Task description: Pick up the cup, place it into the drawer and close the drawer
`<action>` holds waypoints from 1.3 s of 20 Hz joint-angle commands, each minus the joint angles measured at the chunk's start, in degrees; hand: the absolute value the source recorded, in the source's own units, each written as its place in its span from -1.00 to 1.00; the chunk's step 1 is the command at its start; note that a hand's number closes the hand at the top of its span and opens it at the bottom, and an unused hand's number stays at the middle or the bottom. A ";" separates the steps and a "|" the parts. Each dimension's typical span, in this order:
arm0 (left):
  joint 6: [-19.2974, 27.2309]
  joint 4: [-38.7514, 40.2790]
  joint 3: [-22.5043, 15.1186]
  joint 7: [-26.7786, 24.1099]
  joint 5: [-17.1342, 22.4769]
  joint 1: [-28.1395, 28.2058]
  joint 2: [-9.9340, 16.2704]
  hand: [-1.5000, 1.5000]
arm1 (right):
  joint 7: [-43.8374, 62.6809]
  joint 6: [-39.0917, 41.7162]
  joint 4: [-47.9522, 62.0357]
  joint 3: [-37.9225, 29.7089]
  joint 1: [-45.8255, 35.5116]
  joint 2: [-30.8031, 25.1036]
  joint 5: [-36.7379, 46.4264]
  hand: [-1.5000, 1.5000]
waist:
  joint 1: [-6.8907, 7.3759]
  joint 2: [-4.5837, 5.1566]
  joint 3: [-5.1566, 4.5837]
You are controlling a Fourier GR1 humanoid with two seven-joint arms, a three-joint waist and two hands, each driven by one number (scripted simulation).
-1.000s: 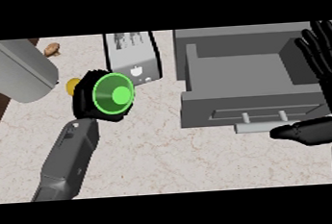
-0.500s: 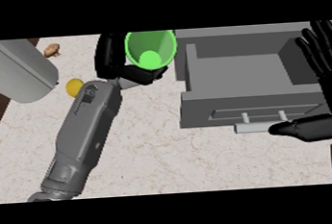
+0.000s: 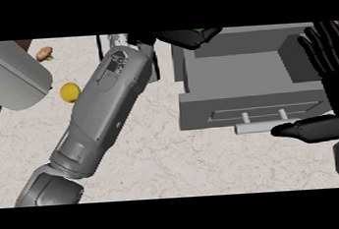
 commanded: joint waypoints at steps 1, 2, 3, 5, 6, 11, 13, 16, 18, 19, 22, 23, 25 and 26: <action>5.12 7.59 -5.08 3.43 3.99 -5.00 -0.06 1.00 | -1.31 -0.42 0.93 2.54 -0.30 1.76 1.75 -1.00 | -1.32 0.42 0.01; 5.95 9.86 -5.04 4.34 3.15 -6.43 -0.06 1.00 | -1.24 1.54 -0.25 0.07 0.53 -0.30 -0.93 -1.00 | -1.81 0.46 0.03; 6.23 10.87 -5.58 6.96 3.47 -9.03 -0.06 1.00 | 0.98 -0.60 -0.32 1.00 -1.46 0.83 0.07 -1.00 | -1.48 0.41 0.01; 8.12 14.79 -7.49 5.16 5.06 -9.78 -0.06 1.00 | -0.60 1.83 -0.79 0.51 -0.67 -0.22 -1.61 -1.00 | -3.49 0.91 0.07; 7.34 16.67 -7.25 6.01 4.64 -11.27 -0.06 1.00 | 0.40 1.24 0.93 -0.47 -3.20 -0.90 -1.76 -1.00 | -3.09 1.08 0.06; 3.02 21.11 -12.46 7.53 6.73 -9.97 -0.06 1.00 | -1.45 1.81 0.52 1.19 -1.92 0.34 -1.25 -1.00 | -5.72 1.52 0.10; 0.15 22.38 -15.40 6.34 5.85 -7.31 -0.06 1.00 | -1.01 2.45 1.13 1.30 -2.91 -0.33 -1.37 -1.00 | -6.17 1.81 0.08; 0.54 23.24 -17.14 6.76 6.77 -7.09 -0.06 1.00 | -0.91 1.77 0.92 2.55 -3.94 0.99 -1.08 -1.00 | -7.55 2.16 0.08; 1.29 21.84 -20.15 7.39 7.31 -5.85 -0.06 1.00 | 0.57 1.95 0.79 4.62 -5.78 1.71 -0.96 -1.00 | -8.75 2.07 0.06; 0.39 22.07 -19.92 8.58 7.86 -7.51 -0.06 -1.00 | -0.64 2.80 3.23 2.94 -6.66 0.18 -1.20 -1.00 | -8.52 2.43 0.10; 0.85 20.52 -18.45 4.02 11.15 -4.44 -0.06 -1.00 | -0.74 3.61 1.69 3.75 -6.83 1.11 -2.83 -1.00 | -9.94 2.76 0.03; 0.54 19.63 -18.80 2.53 12.12 -2.94 -0.06 -1.00 | 0.04 4.13 1.05 6.01 -6.63 1.95 -2.43 -1.00 | -9.71 2.58 -0.02; 1.71 18.80 -17.43 2.97 14.75 -4.05 -0.06 -1.00 | 1.17 7.56 1.76 6.19 -8.92 2.03 -7.78 -1.00 | -10.39 2.75 0.00; 0.97 18.02 -17.14 0.54 15.86 -2.57 -0.06 -1.00 | 1.23 9.35 1.42 6.69 -7.79 1.47 -8.81 -1.00 | -10.47 2.71 -0.02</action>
